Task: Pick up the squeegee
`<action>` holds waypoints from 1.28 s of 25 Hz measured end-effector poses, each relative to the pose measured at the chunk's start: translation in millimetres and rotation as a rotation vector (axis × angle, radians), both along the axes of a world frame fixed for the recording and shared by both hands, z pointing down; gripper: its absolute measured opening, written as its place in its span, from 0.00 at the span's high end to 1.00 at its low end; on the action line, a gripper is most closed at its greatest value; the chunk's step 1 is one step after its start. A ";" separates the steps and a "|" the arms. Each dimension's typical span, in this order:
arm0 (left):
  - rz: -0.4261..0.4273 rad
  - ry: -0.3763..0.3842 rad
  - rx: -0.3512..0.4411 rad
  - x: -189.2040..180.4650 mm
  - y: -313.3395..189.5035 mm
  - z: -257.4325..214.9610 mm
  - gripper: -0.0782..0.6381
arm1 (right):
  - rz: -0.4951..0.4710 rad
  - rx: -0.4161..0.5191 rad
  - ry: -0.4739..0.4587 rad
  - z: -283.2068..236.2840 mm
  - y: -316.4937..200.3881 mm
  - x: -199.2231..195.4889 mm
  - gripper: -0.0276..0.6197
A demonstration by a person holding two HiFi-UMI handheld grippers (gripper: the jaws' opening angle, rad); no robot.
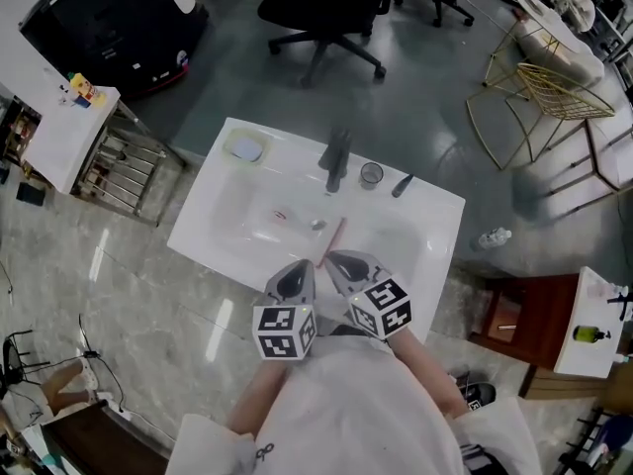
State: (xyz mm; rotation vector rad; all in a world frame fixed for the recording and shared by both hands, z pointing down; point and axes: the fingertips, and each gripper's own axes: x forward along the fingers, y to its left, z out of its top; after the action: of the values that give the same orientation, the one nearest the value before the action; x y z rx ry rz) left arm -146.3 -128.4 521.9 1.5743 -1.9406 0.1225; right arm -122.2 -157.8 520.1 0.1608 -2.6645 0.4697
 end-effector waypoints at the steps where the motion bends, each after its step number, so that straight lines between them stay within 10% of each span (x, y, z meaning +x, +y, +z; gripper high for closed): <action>1: 0.002 0.002 -0.005 -5.5 0.1 2.1 0.85 | 0.001 -0.005 0.008 3.6 -0.7 -4.5 0.91; 11: -0.001 0.012 -0.036 -54.5 -2.5 14.0 0.85 | 0.014 -0.024 0.114 42.3 -10.7 -42.6 0.90; 14: -0.001 0.015 -0.044 -71.0 -2.8 17.7 0.85 | -0.007 -0.030 0.158 54.3 -13.6 -58.9 0.69; 32: 0.035 0.059 -0.100 -111.8 -22.2 47.0 0.85 | -0.185 0.128 0.418 139.5 -36.4 -106.5 0.69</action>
State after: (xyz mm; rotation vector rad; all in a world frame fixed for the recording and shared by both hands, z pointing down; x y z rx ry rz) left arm -258.2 -150.6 568.9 1.5299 -1.8336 0.1834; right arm -228.7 -194.1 659.6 0.0427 -2.2701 0.1806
